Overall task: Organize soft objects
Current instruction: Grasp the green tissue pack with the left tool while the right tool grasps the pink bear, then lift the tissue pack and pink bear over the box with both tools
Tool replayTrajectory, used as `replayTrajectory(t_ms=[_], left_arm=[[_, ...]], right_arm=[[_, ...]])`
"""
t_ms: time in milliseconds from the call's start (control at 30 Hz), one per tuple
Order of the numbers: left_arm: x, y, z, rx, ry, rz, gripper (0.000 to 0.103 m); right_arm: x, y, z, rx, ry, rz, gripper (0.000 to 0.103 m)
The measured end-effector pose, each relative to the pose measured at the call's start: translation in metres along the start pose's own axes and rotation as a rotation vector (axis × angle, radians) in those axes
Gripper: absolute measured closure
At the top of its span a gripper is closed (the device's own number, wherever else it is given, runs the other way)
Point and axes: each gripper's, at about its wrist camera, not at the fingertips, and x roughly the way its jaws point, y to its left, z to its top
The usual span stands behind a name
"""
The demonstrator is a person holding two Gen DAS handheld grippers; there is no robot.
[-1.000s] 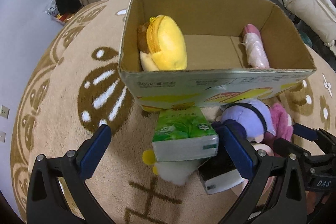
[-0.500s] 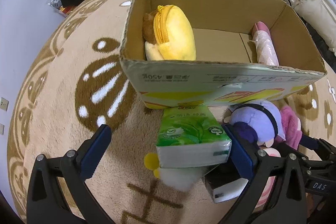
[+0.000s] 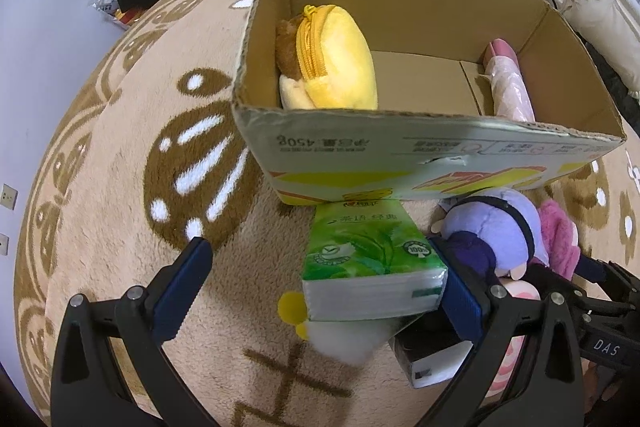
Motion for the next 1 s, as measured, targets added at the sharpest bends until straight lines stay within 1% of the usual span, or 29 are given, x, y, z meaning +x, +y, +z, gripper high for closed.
replayTrajectory(t_ms=[100, 167, 267, 300, 333, 367, 400, 467, 533, 667, 800, 967, 1000], left_arm=[[0.002, 0.002, 0.001, -0.004, 0.0, -0.003, 0.001], [0.002, 0.002, 0.0, 0.003, -0.004, 0.0, 0.003], [0.002, 0.001, 0.0, 0.015, -0.008, 0.007, 0.016], [0.003, 0.0, 0.0, 0.018, -0.003, -0.004, 0.02], [0.003, -0.002, 0.0, 0.019, 0.001, -0.015, 0.022], [0.004, -0.003, -0.001, 0.021, 0.003, -0.022, 0.027], [0.003, -0.004, -0.001, 0.028, -0.001, -0.025, 0.038], [0.003, -0.007, -0.003, 0.043, -0.005, -0.02, 0.05], [0.003, -0.007, -0.004, 0.048, 0.0, -0.003, 0.05], [0.002, -0.003, -0.007, 0.034, -0.013, -0.016, 0.051], [-0.003, 0.0, -0.01, 0.029, -0.027, -0.019, 0.051], [-0.012, 0.004, -0.015, 0.012, -0.049, -0.019, 0.051], [-0.014, 0.004, -0.015, 0.016, -0.053, -0.016, 0.051]], right_arm=[[-0.002, 0.0, 0.0, -0.004, -0.004, 0.003, 0.019], [-0.002, 0.001, 0.0, -0.014, -0.002, 0.002, 0.027], [0.002, 0.012, -0.001, -0.047, 0.004, -0.008, 0.033], [0.003, 0.014, -0.001, -0.056, 0.005, -0.012, 0.034], [0.004, 0.016, -0.001, -0.064, 0.007, -0.01, 0.038], [0.006, 0.018, -0.002, -0.068, 0.012, 0.004, 0.042], [0.008, 0.02, -0.002, -0.07, 0.017, 0.008, 0.042], [0.011, 0.022, -0.002, -0.069, 0.02, 0.008, 0.043], [0.012, 0.021, -0.001, -0.062, 0.017, 0.016, 0.045], [0.008, 0.019, -0.002, -0.052, -0.001, 0.034, 0.048], [0.003, 0.016, -0.003, -0.053, -0.02, 0.044, 0.049], [0.0, 0.016, -0.002, -0.052, -0.032, 0.031, 0.049], [-0.007, 0.009, 0.002, -0.05, -0.038, 0.031, 0.049]])
